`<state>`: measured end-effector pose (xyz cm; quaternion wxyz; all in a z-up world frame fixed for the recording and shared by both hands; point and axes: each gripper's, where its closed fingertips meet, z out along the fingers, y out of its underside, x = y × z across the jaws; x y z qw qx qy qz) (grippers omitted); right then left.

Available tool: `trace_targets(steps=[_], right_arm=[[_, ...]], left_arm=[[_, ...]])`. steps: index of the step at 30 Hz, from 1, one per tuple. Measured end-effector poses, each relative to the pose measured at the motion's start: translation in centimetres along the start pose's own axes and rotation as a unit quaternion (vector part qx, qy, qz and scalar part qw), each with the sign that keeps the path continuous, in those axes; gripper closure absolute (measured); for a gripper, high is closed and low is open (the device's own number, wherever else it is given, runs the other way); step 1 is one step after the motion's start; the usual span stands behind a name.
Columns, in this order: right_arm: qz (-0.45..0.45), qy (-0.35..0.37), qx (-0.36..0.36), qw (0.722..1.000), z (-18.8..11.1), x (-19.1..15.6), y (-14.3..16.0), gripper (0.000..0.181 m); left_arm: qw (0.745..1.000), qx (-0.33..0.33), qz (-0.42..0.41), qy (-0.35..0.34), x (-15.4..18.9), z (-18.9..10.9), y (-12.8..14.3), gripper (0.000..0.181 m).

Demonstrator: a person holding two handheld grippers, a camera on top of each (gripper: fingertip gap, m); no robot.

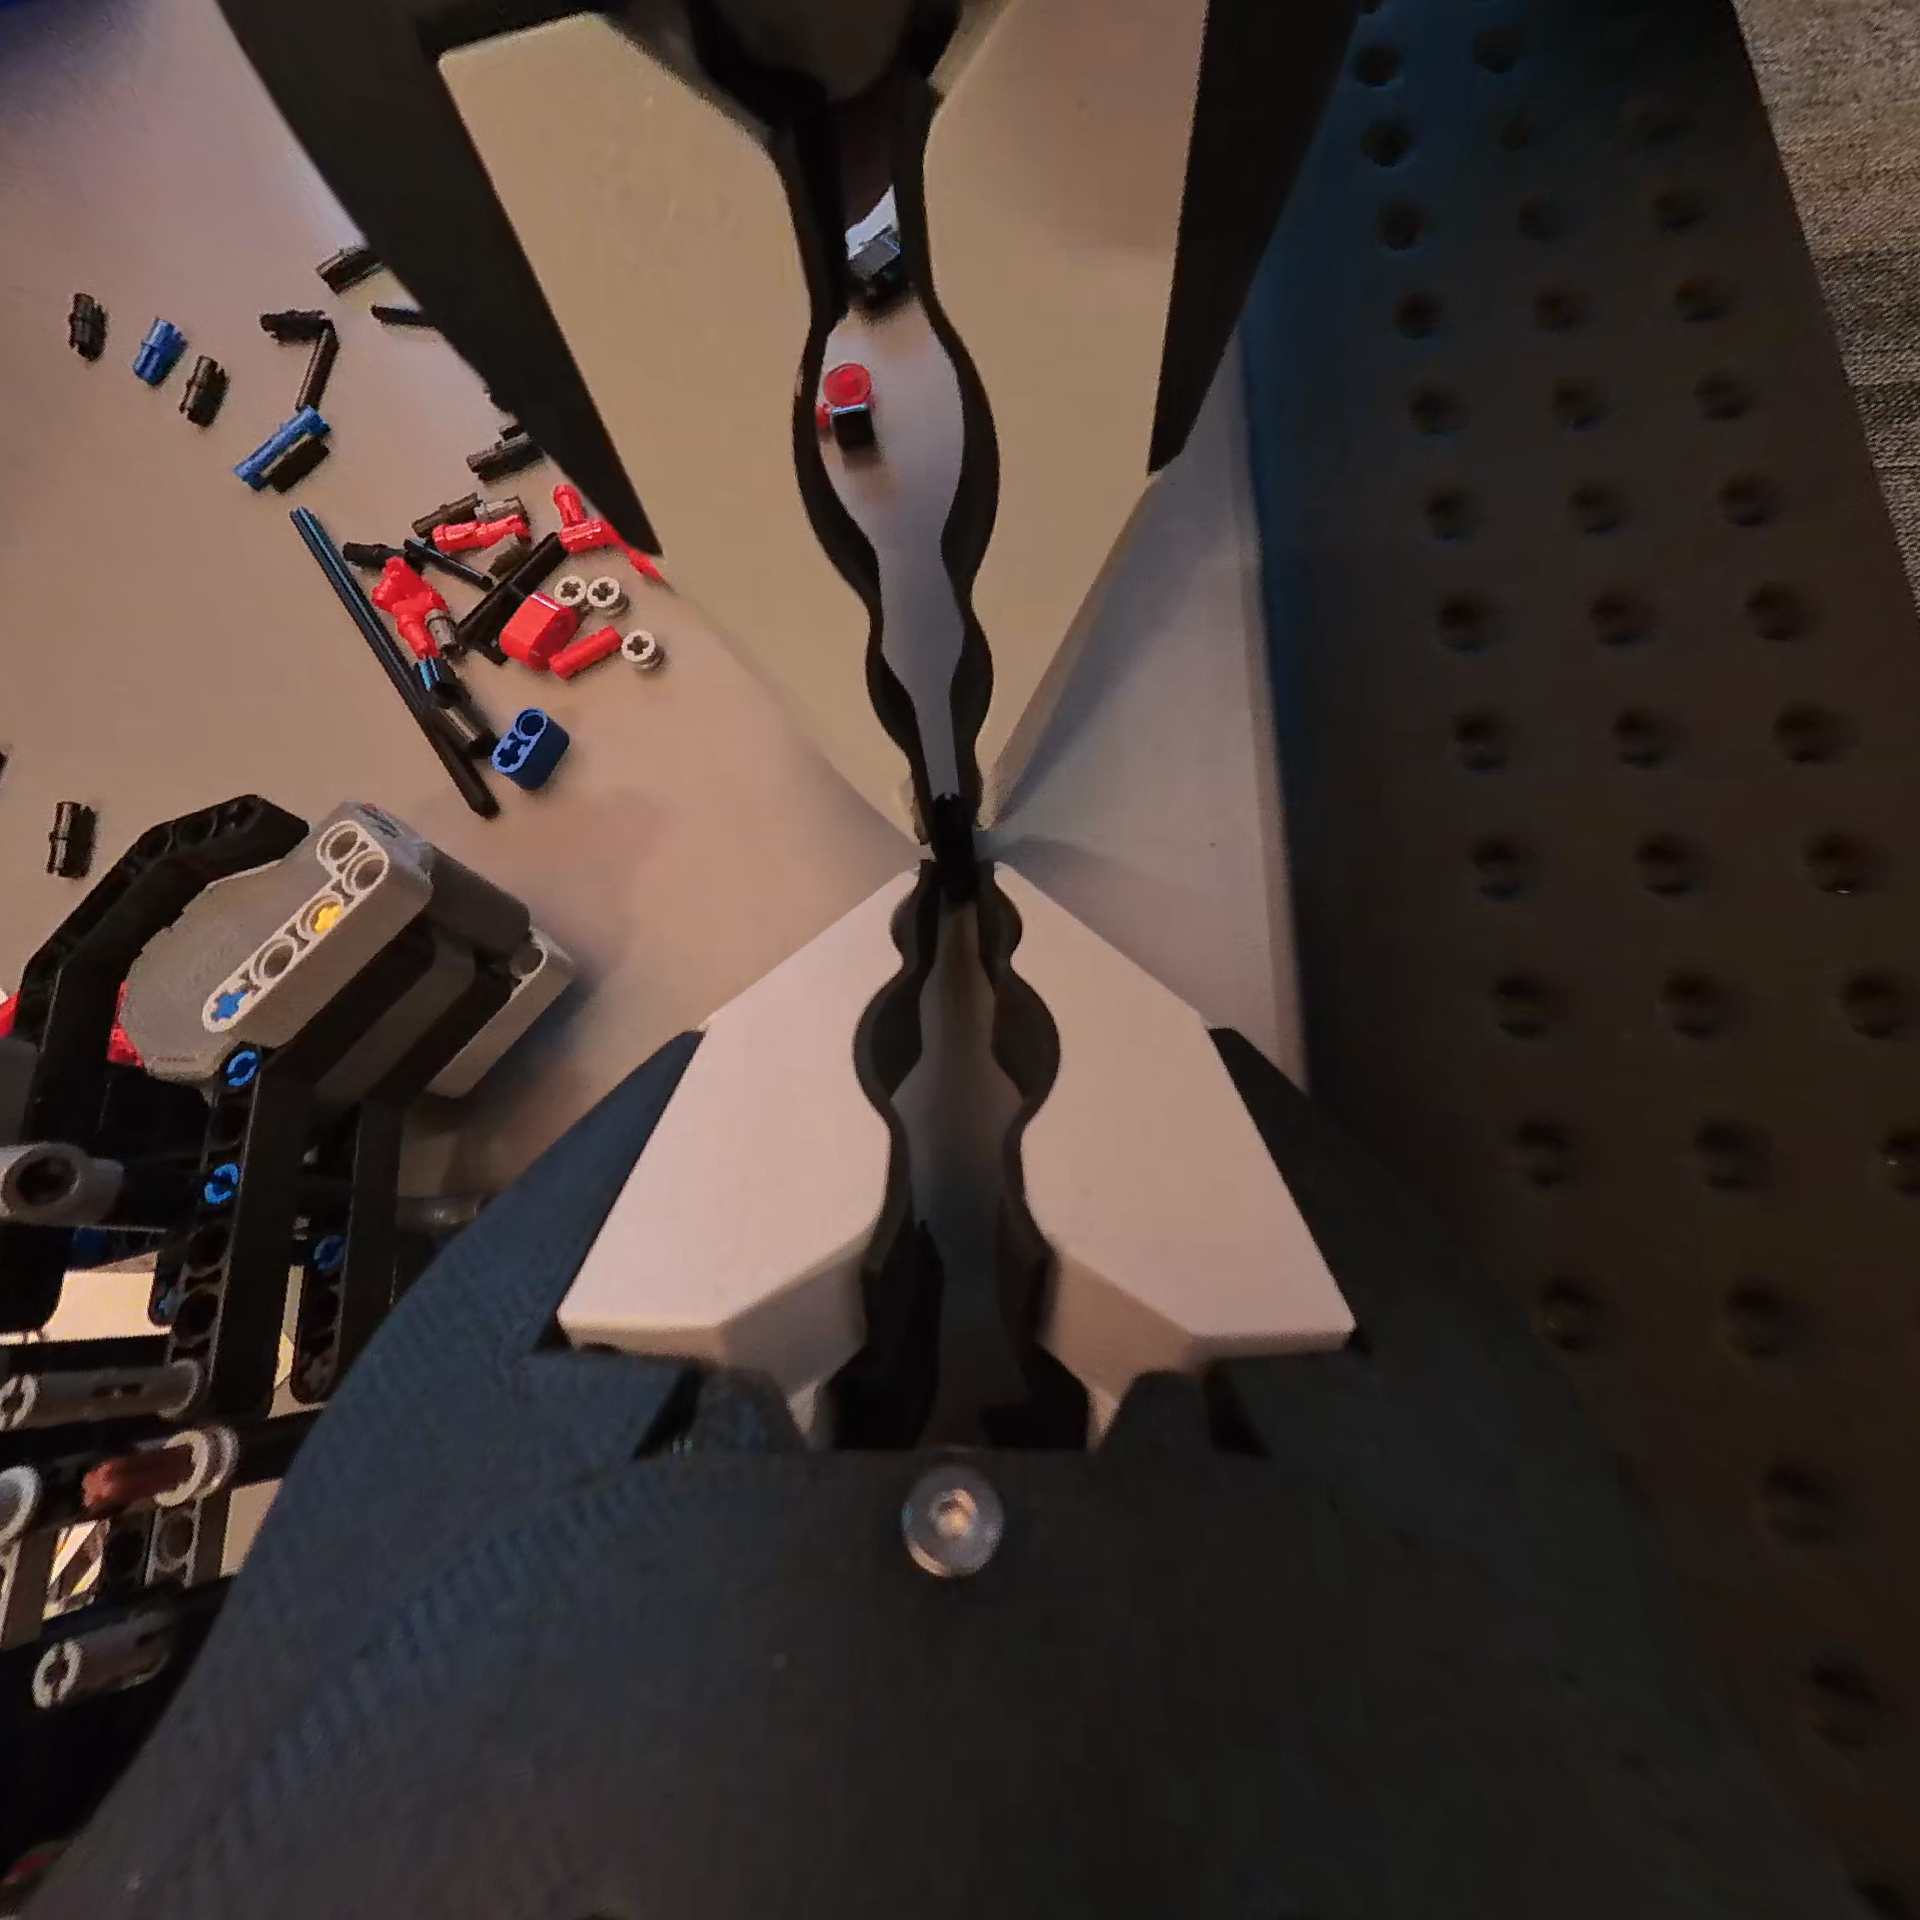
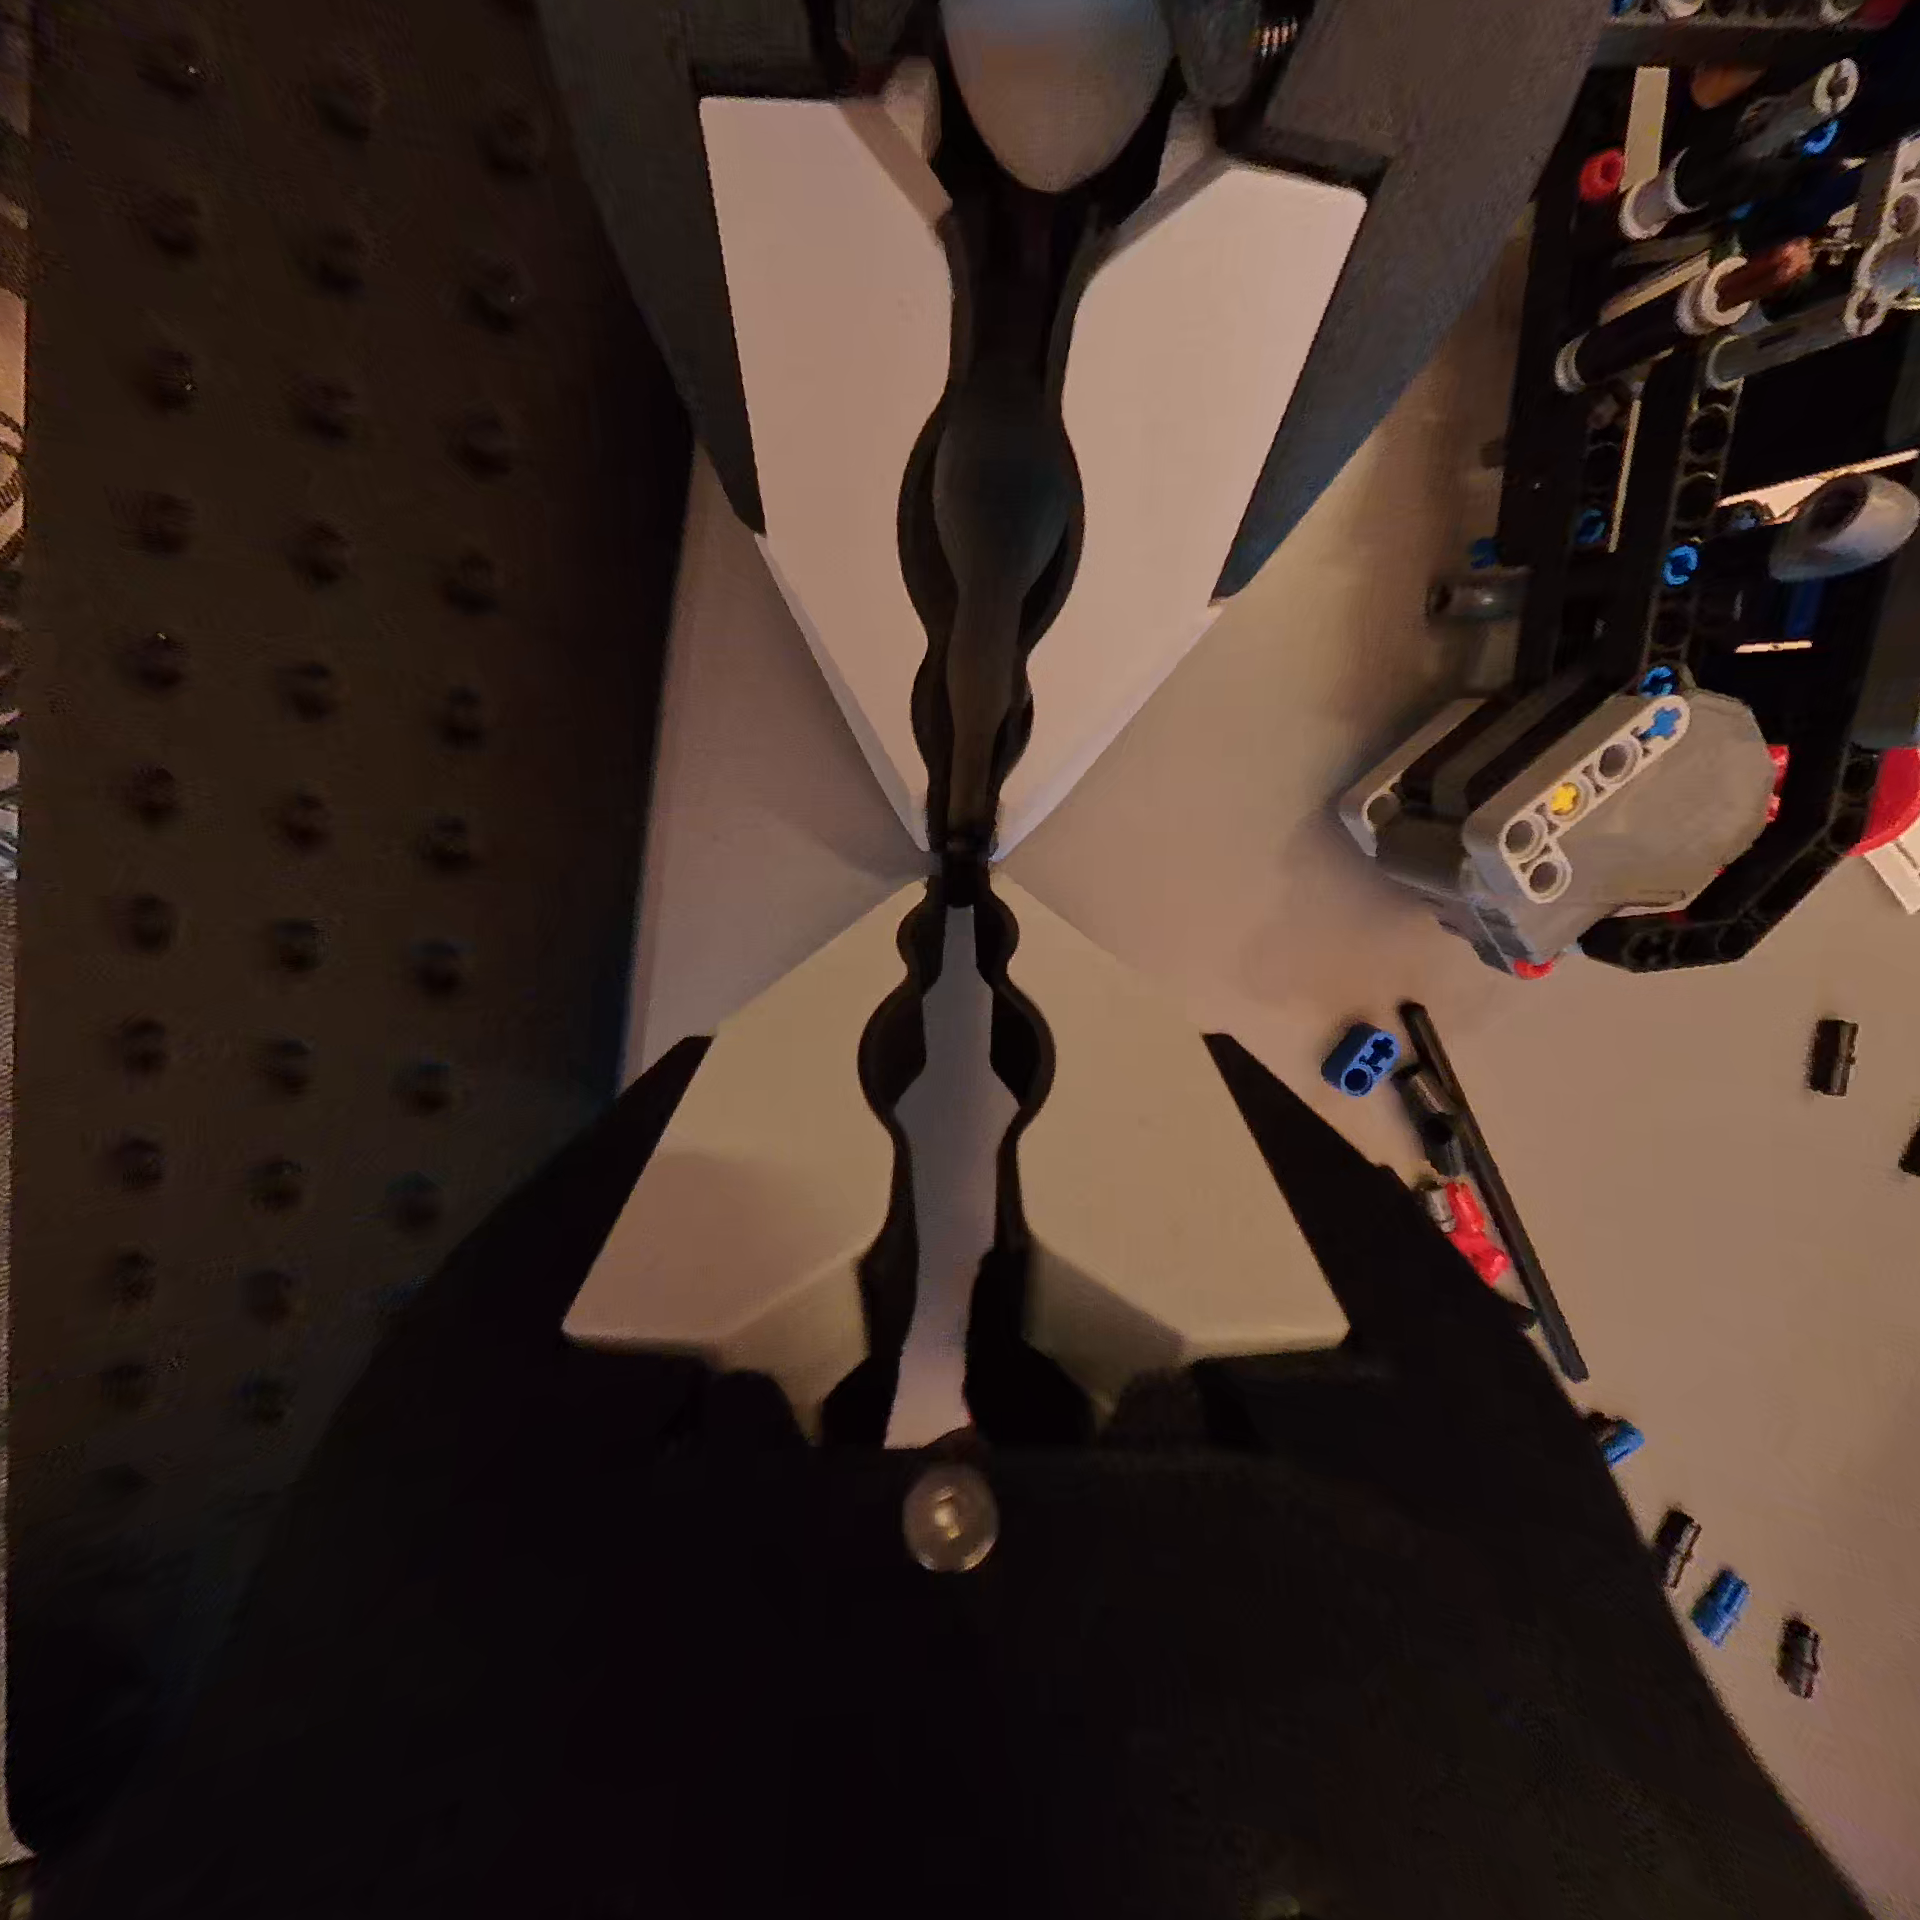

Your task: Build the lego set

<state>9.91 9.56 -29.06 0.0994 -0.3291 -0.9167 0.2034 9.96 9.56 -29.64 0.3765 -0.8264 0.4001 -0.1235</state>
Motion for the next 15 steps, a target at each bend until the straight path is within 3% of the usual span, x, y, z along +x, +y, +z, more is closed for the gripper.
trace_targets(steps=[7,15], right_arm=[[0.008,0.011,-0.009,1.000,-0.24,0.17,0.12,0.173],[-0.004,0.033,-0.028,0.999,-0.03,0.21,0.79,0.181]], left_arm=[[1.000,0.000,0.001,0.000,0.02,0.00,-0.01,0.175],[1.000,0.000,0.004,0.000,0.08,0.01,-0.03,0.175]])
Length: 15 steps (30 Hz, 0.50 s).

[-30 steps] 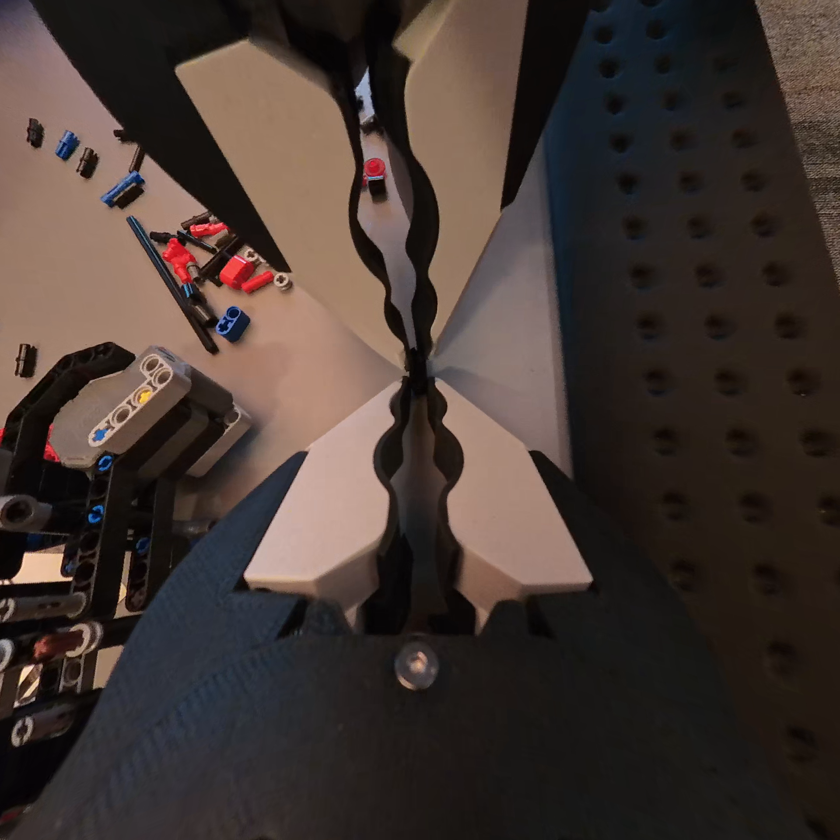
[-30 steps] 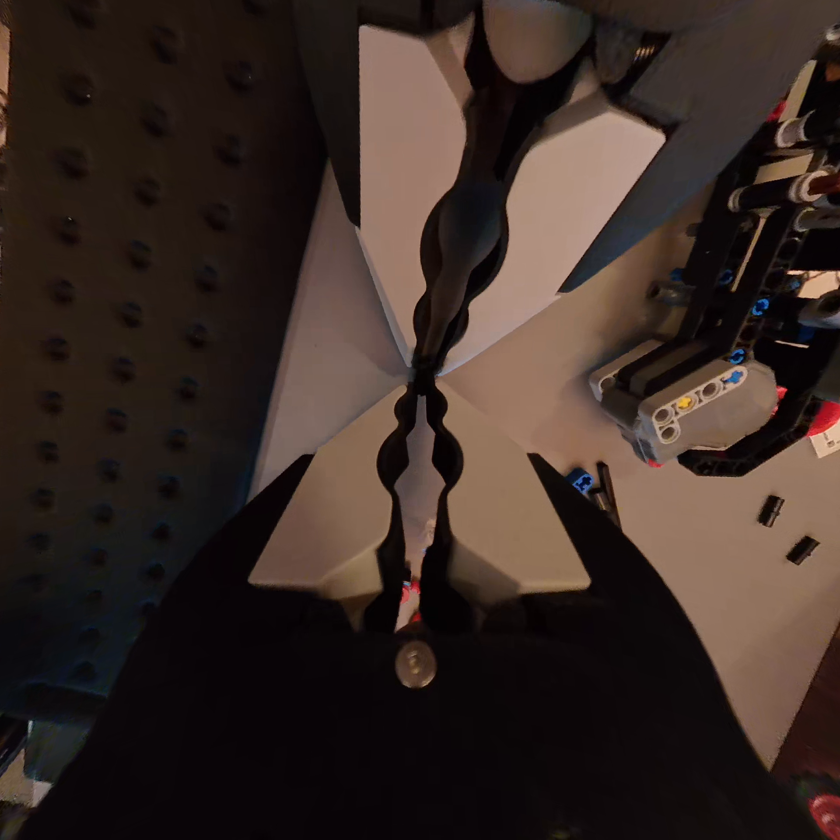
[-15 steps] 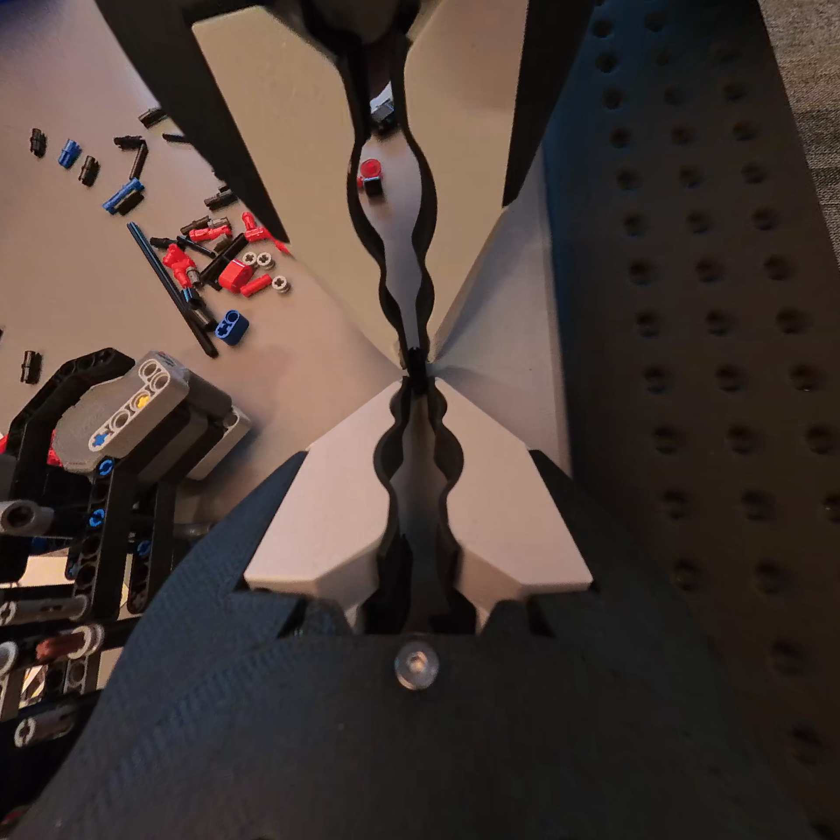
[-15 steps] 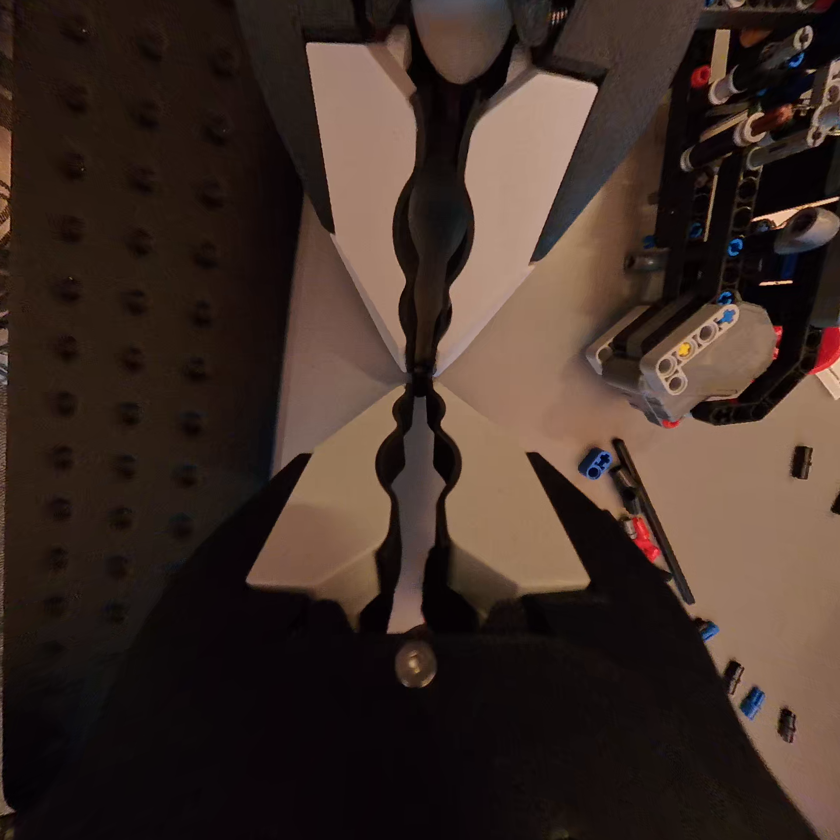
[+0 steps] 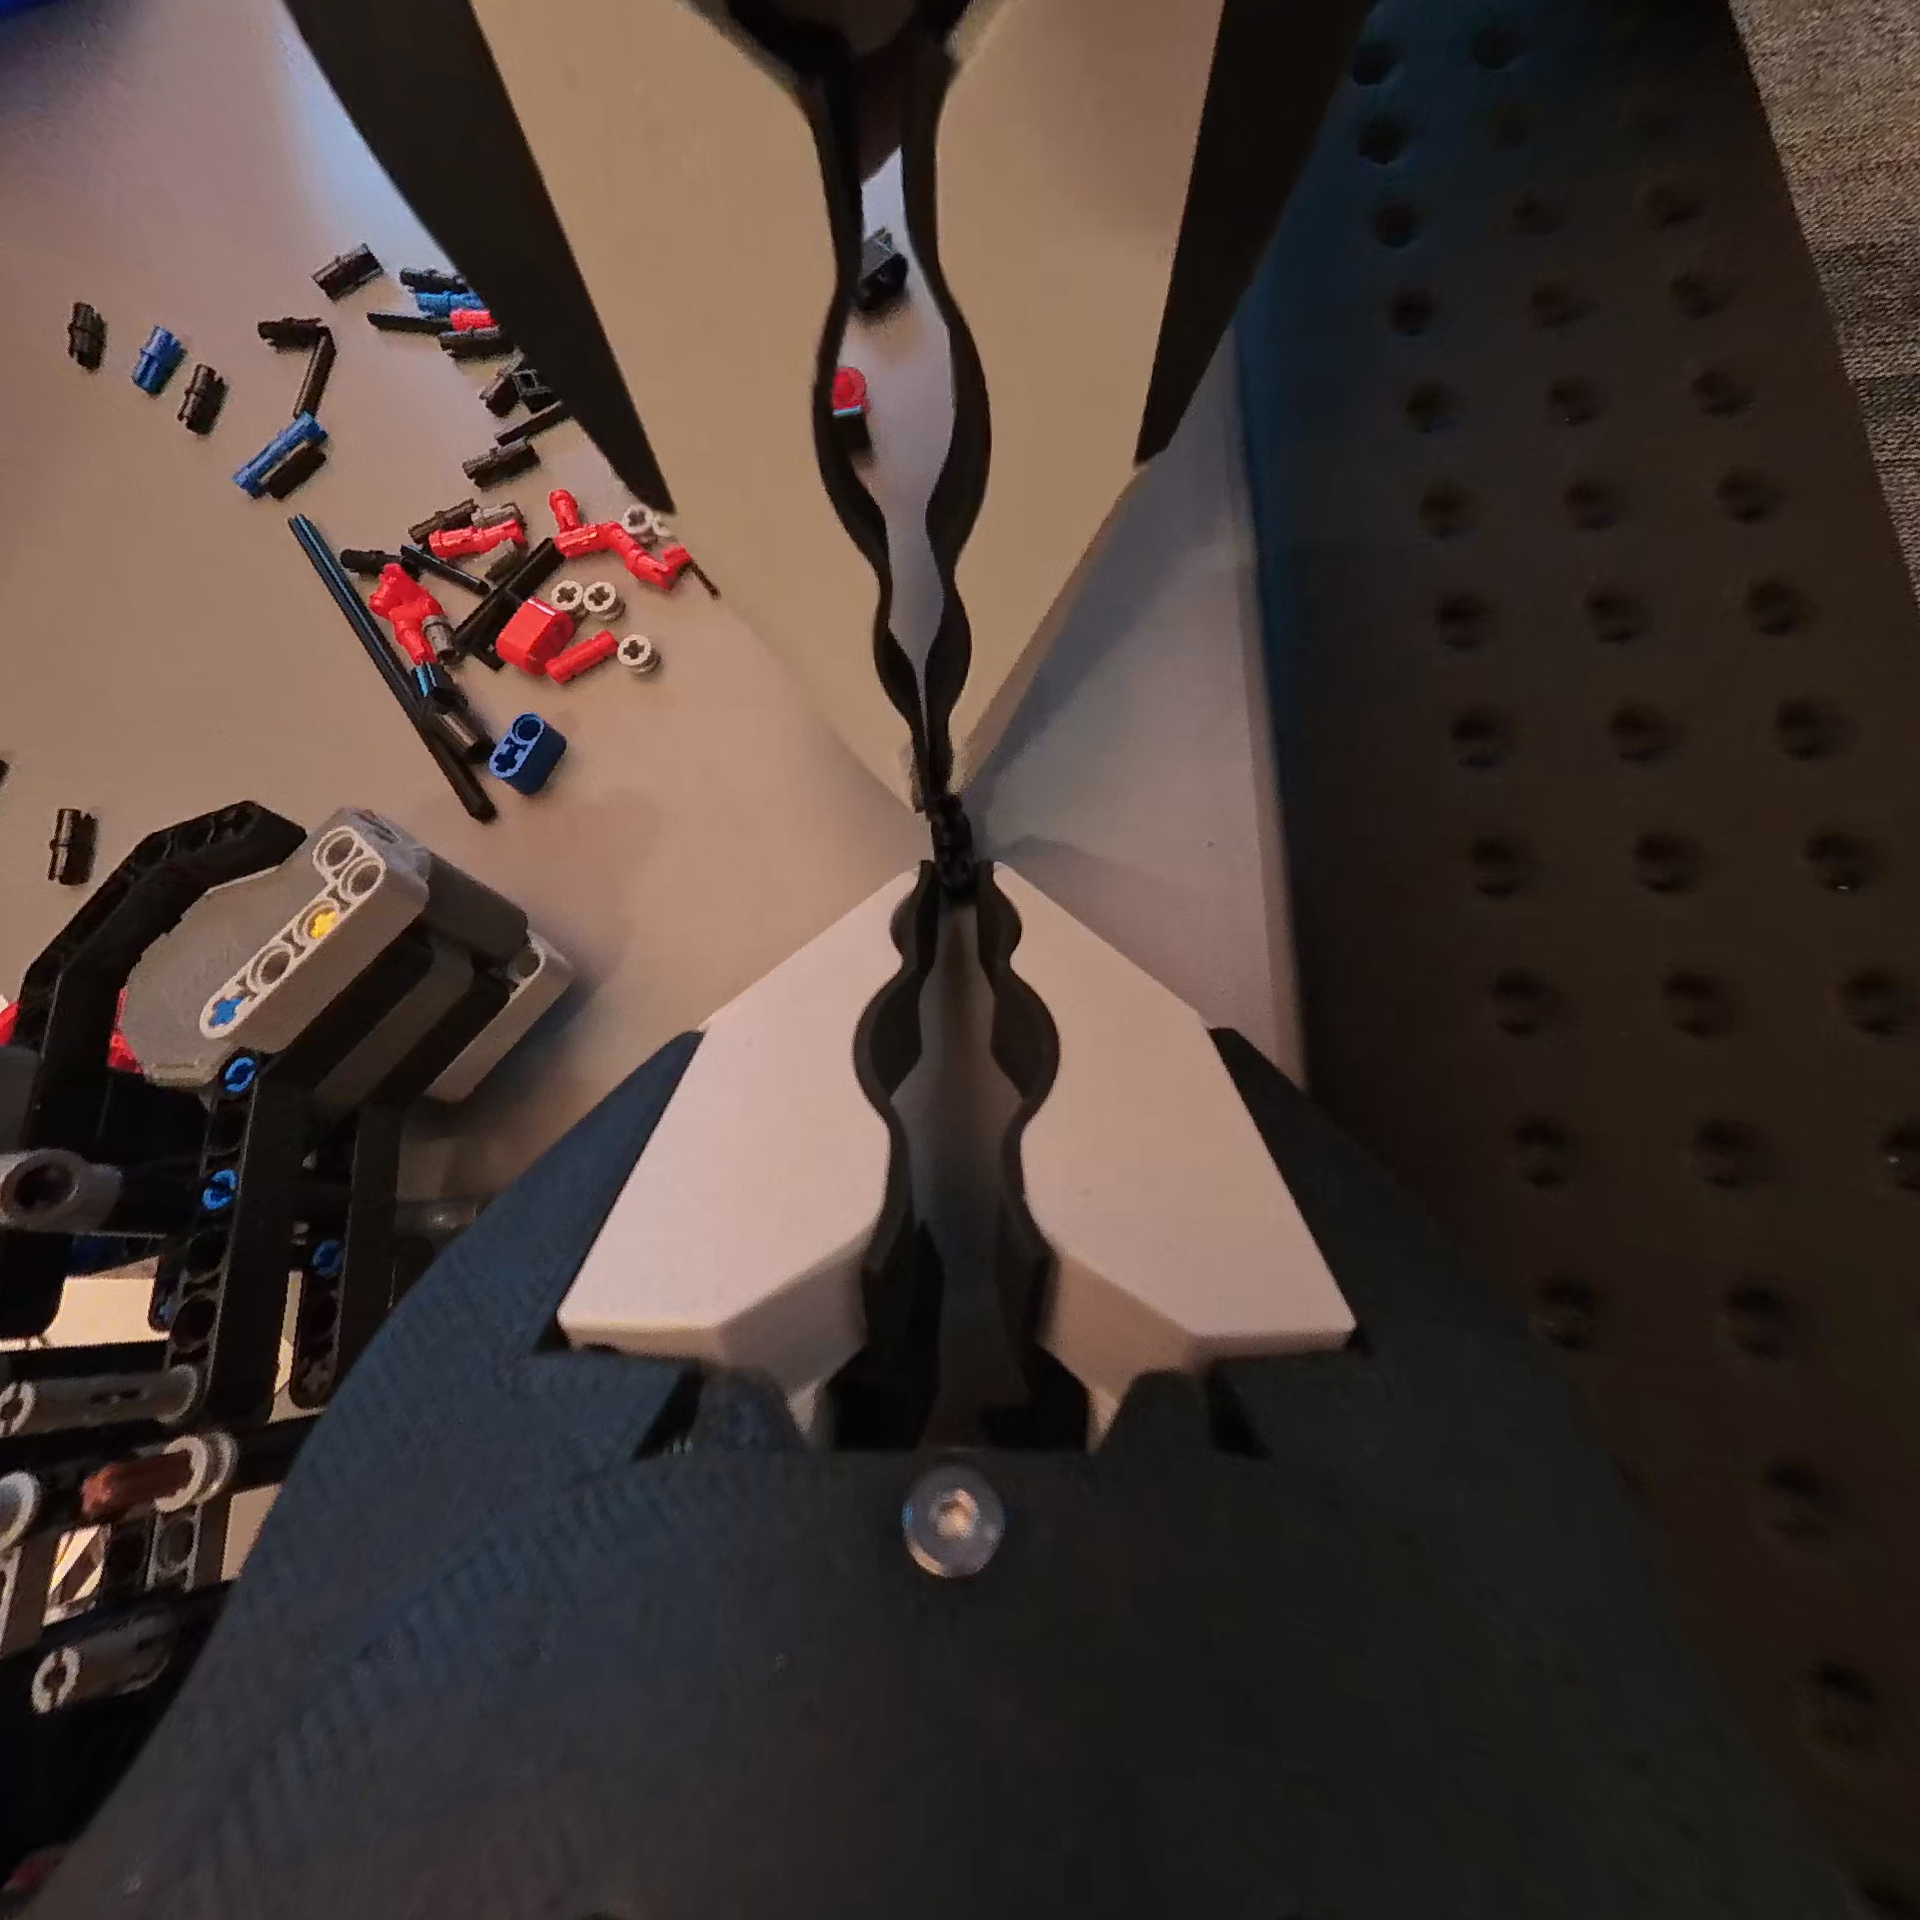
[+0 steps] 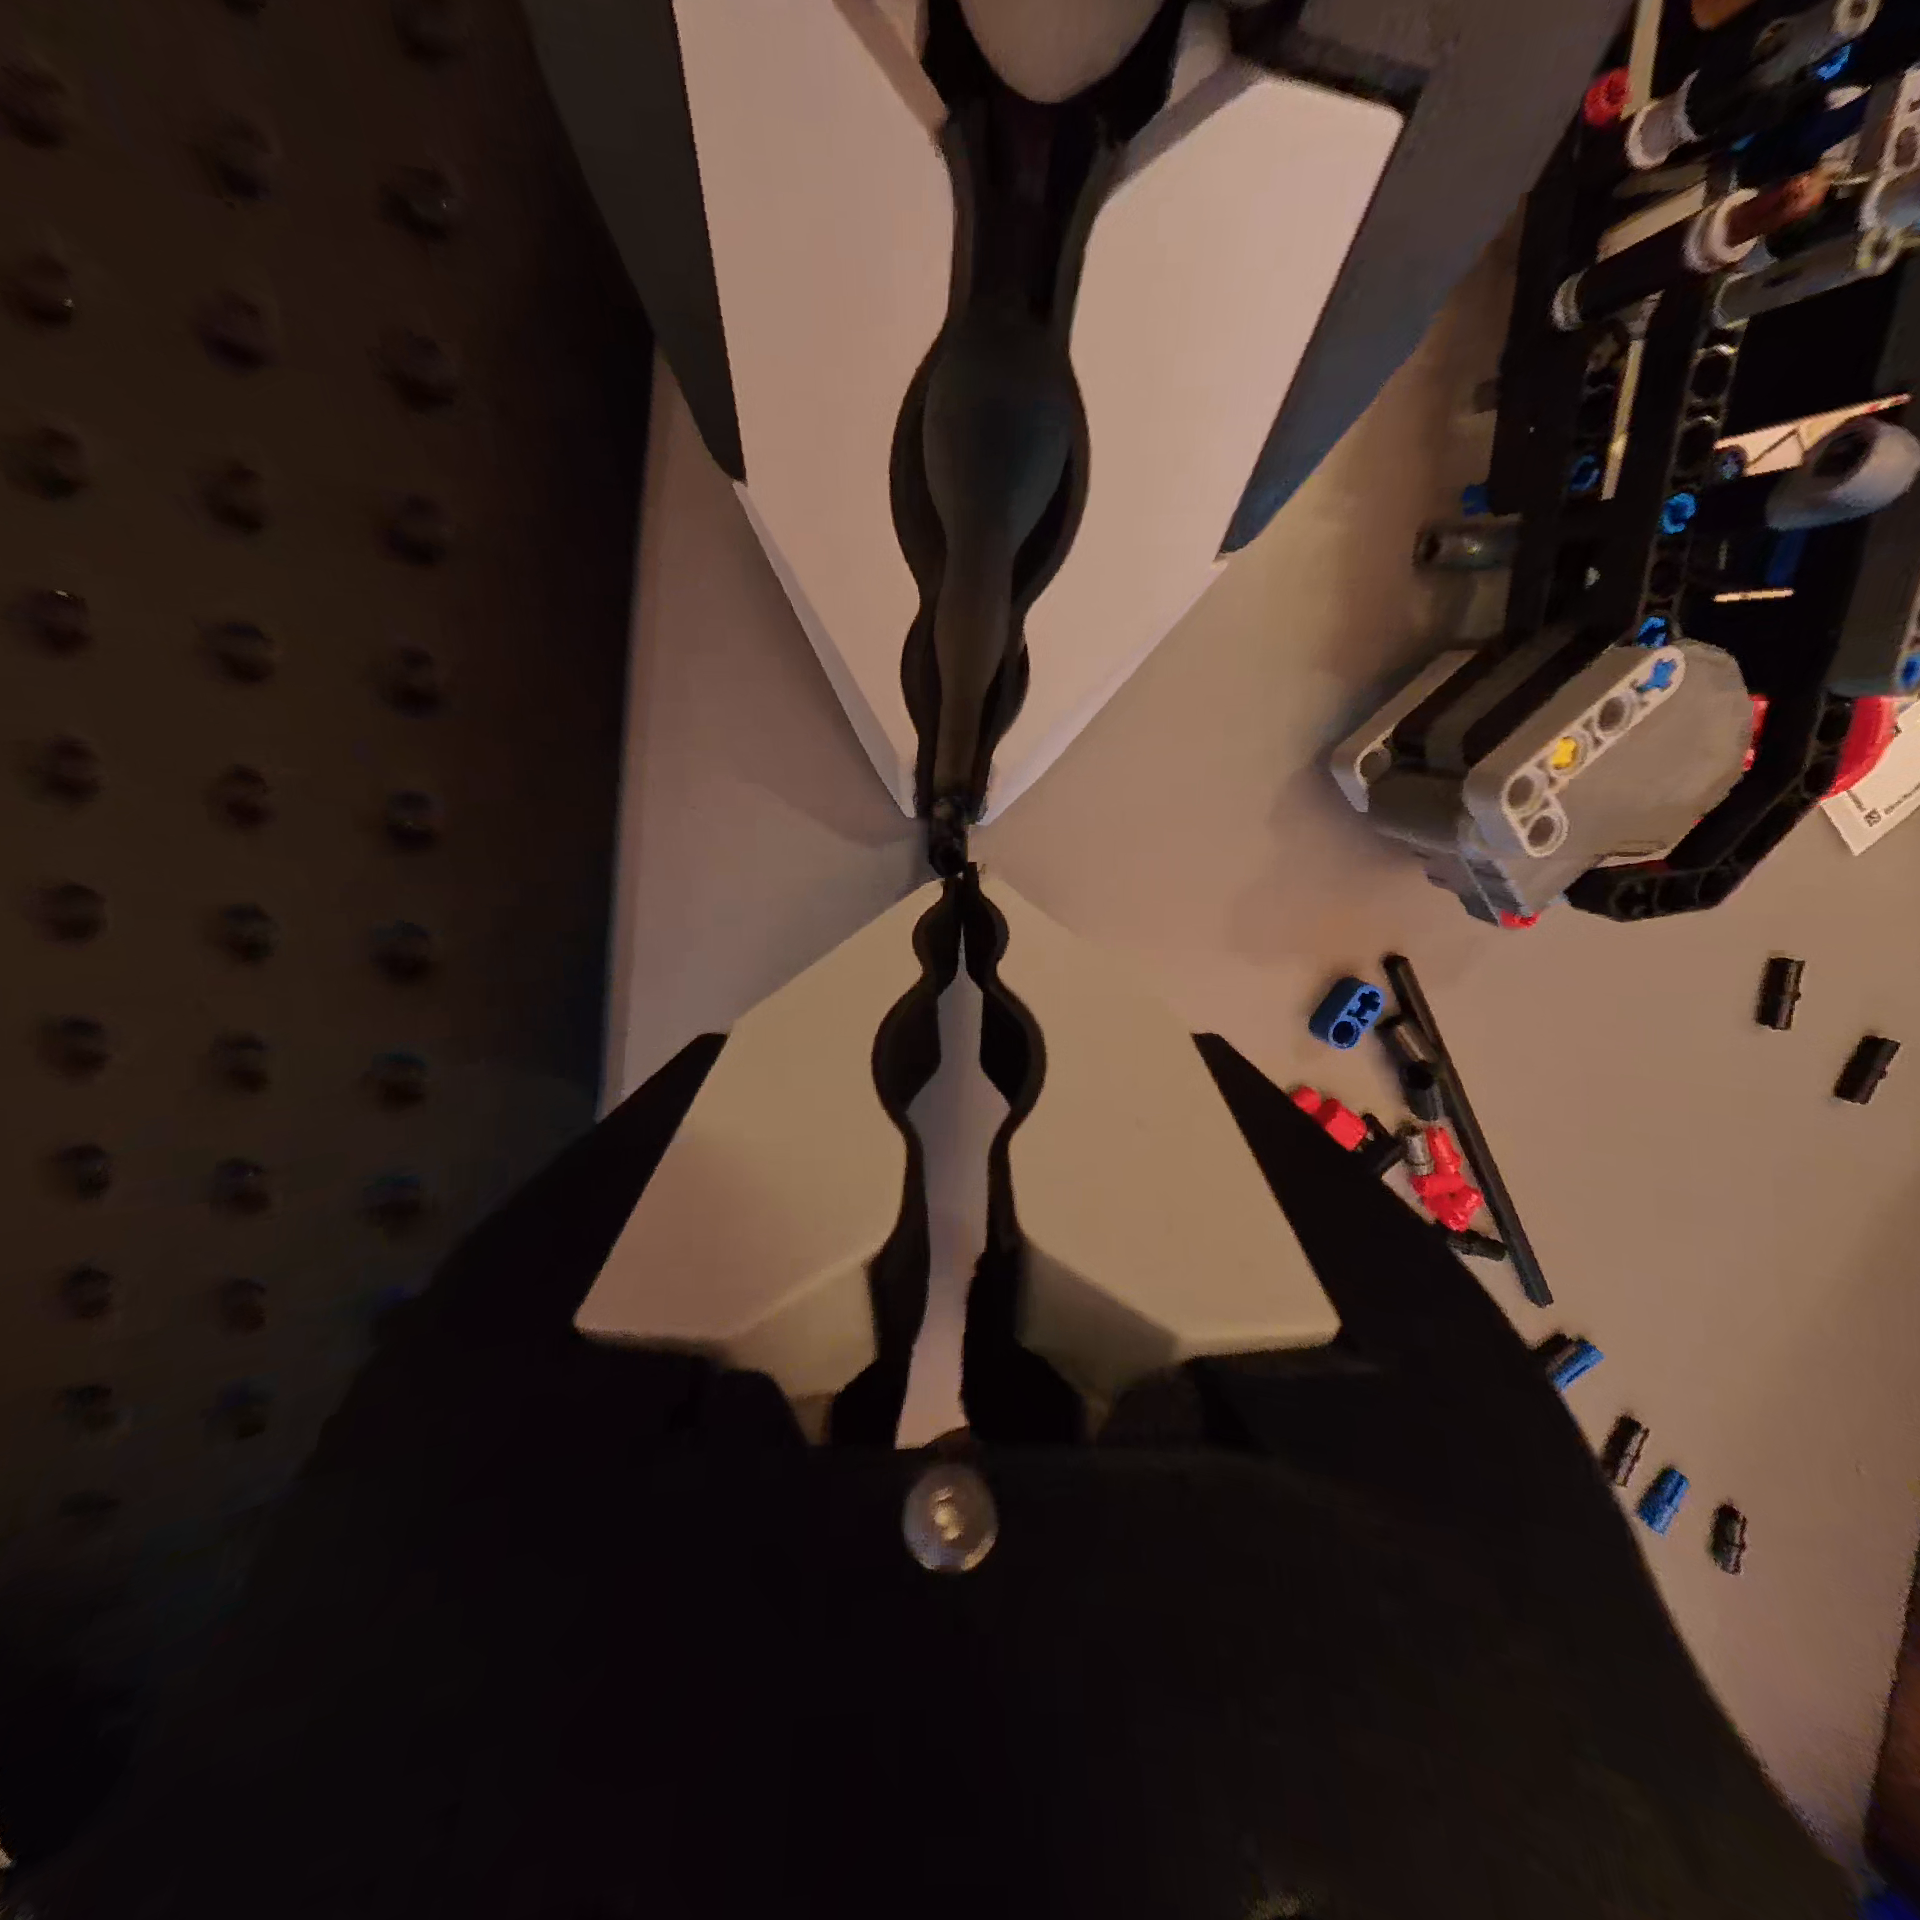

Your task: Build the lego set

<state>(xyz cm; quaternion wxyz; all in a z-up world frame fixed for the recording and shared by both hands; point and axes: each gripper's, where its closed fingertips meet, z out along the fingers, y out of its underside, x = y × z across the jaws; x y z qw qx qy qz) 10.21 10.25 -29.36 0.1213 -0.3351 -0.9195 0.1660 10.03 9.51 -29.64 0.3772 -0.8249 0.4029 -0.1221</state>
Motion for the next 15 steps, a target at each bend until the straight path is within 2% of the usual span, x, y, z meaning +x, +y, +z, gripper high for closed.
trace_targets(steps=[4,12,15], right_arm=[[-0.007,0.005,-0.016,1.000,0.4,0.1,0.2,0.181],[0.017,0.012,0.034,0.999,-0.8,0.3,-1.1,0.181],[0.020,0.016,0.029,0.999,-0.6,0.4,-0.9,0.181]], left_arm=[[1.000,0.000,0.001,0.001,0.1,0.0,0.0,0.175],[1.000,0.001,-0.001,0.004,0.1,0.0,0.0,0.175],[1.000,0.001,0.000,0.004,0.1,0.0,-0.1,0.175]])
